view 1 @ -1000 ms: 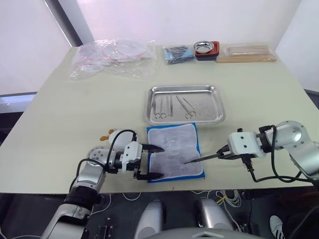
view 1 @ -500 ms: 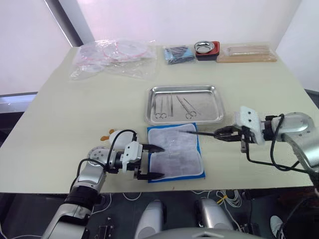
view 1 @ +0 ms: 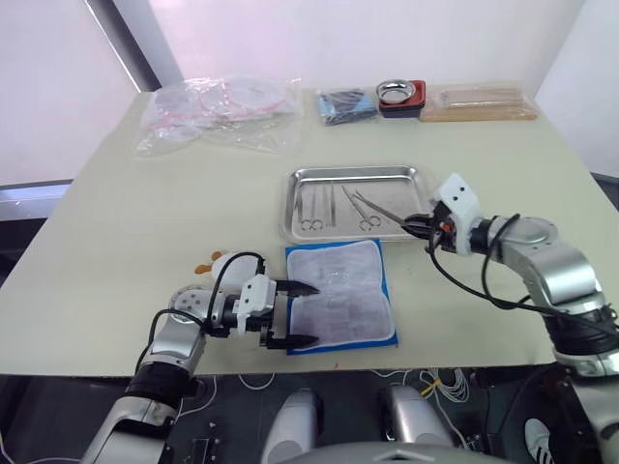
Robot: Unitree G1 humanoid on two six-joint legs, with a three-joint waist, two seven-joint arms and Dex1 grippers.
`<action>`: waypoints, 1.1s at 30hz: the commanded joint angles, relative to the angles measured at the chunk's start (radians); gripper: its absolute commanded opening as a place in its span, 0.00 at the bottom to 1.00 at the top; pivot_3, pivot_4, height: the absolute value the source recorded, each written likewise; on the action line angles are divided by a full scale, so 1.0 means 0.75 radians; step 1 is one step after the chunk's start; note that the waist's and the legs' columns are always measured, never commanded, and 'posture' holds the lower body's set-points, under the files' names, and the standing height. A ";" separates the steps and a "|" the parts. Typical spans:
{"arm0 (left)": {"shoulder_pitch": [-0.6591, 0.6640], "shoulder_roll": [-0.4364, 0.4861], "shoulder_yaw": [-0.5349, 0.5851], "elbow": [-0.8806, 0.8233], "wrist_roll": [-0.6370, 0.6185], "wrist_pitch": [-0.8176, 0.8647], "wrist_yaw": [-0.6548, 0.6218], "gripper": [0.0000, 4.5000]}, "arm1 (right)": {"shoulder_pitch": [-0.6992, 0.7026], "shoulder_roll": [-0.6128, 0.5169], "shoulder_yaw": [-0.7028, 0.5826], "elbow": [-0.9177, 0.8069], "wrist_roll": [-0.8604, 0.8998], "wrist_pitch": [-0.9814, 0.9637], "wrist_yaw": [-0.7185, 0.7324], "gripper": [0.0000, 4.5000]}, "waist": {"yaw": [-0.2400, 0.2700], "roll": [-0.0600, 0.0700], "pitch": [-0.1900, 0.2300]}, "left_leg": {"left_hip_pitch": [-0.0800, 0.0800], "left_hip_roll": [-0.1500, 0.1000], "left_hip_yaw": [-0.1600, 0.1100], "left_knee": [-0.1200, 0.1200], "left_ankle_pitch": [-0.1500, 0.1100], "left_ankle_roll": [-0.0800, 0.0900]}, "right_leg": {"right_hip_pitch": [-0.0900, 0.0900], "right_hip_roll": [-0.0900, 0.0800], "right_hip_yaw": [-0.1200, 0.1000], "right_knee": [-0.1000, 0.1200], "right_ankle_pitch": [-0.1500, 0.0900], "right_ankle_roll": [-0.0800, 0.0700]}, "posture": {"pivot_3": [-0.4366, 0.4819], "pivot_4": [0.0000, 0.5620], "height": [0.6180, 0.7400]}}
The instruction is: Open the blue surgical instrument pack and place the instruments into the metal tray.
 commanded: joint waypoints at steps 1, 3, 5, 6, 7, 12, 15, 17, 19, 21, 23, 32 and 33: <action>0.082 0.010 -0.067 0.082 0.083 0.044 0.001 1.00 | -0.069 0.058 -0.013 0.066 -0.049 0.002 -0.109 0.01 | 0.001 0.001 0.000 | 0.000 0.000 0.000 0.000 0.000 0.000 | 0.000 0.000 0.000 0.000 0.000 0.000 | 0.48 0.27 1.00; 0.082 0.009 -0.068 0.080 0.084 0.045 0.003 1.00 | -0.099 0.103 -0.007 0.136 -0.083 -0.011 -0.167 0.01 | -0.001 0.001 0.000 | 0.000 0.000 0.000 0.000 0.000 0.000 | 0.000 0.000 0.000 0.000 0.000 0.000 | 0.48 0.27 1.00; 0.082 0.010 -0.067 0.078 0.082 0.047 0.005 1.00 | -0.125 0.144 -0.005 0.194 -0.107 -0.020 -0.211 0.01 | -0.001 0.001 -0.001 | 0.000 0.000 0.000 0.000 0.000 0.000 | 0.000 0.000 0.000 0.000 0.000 0.000 | 0.48 0.27 1.00; 0.082 0.011 -0.067 0.077 0.082 0.047 0.005 1.00 | -0.136 0.159 -0.001 0.221 -0.118 -0.028 -0.222 0.01 | 0.000 0.002 -0.001 | 0.000 0.000 0.000 0.000 0.000 0.000 | 0.000 0.000 0.000 0.000 0.000 0.000 | 0.48 0.27 1.00; 0.083 0.012 -0.067 0.076 0.082 0.047 0.005 1.00 | -0.144 0.172 0.000 0.241 -0.124 -0.033 -0.231 0.01 | 0.000 0.002 -0.001 | 0.000 0.000 0.000 0.000 0.000 0.000 | 0.000 0.000 0.000 0.000 0.000 0.000 | 0.48 0.27 1.00; 0.083 0.013 -0.064 0.076 0.081 0.048 0.010 1.00 | -0.215 0.247 -0.009 0.410 -0.164 -0.061 -0.302 0.01 | -0.002 0.002 -0.001 | 0.000 0.000 0.001 0.000 0.000 0.000 | 0.000 0.000 0.001 0.001 0.000 0.000 | 0.48 0.27 1.00; 0.085 0.015 -0.064 0.074 0.082 0.048 0.012 1.00 | -0.243 0.272 0.000 0.478 -0.180 -0.070 -0.311 0.01 | -0.001 0.002 -0.001 | 0.000 0.000 0.001 0.000 0.000 0.000 | 0.000 0.000 0.001 0.001 0.000 0.000 | 0.48 0.27 1.00; 0.088 0.017 -0.062 0.071 0.081 0.048 0.013 1.00 | -0.255 0.289 -0.003 0.507 -0.186 -0.061 -0.325 0.01 | -0.002 0.003 -0.001 | 0.000 0.000 0.001 0.000 0.000 0.000 | 0.000 0.000 0.001 0.001 0.000 0.000 | 0.48 0.27 1.00; 0.093 0.018 -0.060 0.066 0.080 0.050 0.017 1.00 | -0.263 0.295 -0.001 0.536 -0.195 -0.066 -0.324 0.01 | -0.002 0.003 -0.001 | 0.000 0.000 0.001 0.000 0.000 0.000 | 0.000 0.000 0.001 0.001 0.000 0.000 | 0.48 0.27 1.00; 0.097 0.021 -0.059 0.061 0.079 0.052 0.019 1.00 | -0.269 0.299 -0.004 0.565 -0.199 -0.076 -0.322 0.01 | -0.004 0.003 -0.001 | 0.000 0.000 0.001 0.000 0.000 0.000 | 0.000 0.000 0.001 0.001 0.000 0.000 | 0.48 0.27 1.00; 0.104 0.025 -0.058 0.055 0.077 0.055 0.022 1.00 | -0.269 0.299 -0.002 0.582 -0.203 -0.088 -0.312 0.01 | -0.007 0.003 -0.001 | 0.000 0.000 0.001 0.000 0.000 0.000 | 0.000 0.000 0.002 0.001 0.000 0.000 | 0.48 0.27 1.00; 0.130 0.036 -0.054 0.022 0.068 0.066 0.039 1.00 | -0.238 0.269 -0.016 0.490 -0.170 -0.127 -0.221 0.75 | -0.021 0.003 -0.001 | 0.000 0.000 0.001 -0.001 0.000 0.000 | 0.000 0.000 0.002 0.000 0.000 0.000 | 0.48 0.27 1.00; 0.134 0.037 -0.052 0.015 0.066 0.066 0.041 1.00 | -0.230 0.263 -0.022 0.467 -0.165 -0.131 -0.213 0.84 | -0.022 0.003 -0.001 | 0.000 0.000 0.001 -0.001 0.000 0.000 | 0.000 0.000 0.002 0.000 0.000 0.000 | 0.48 0.27 1.00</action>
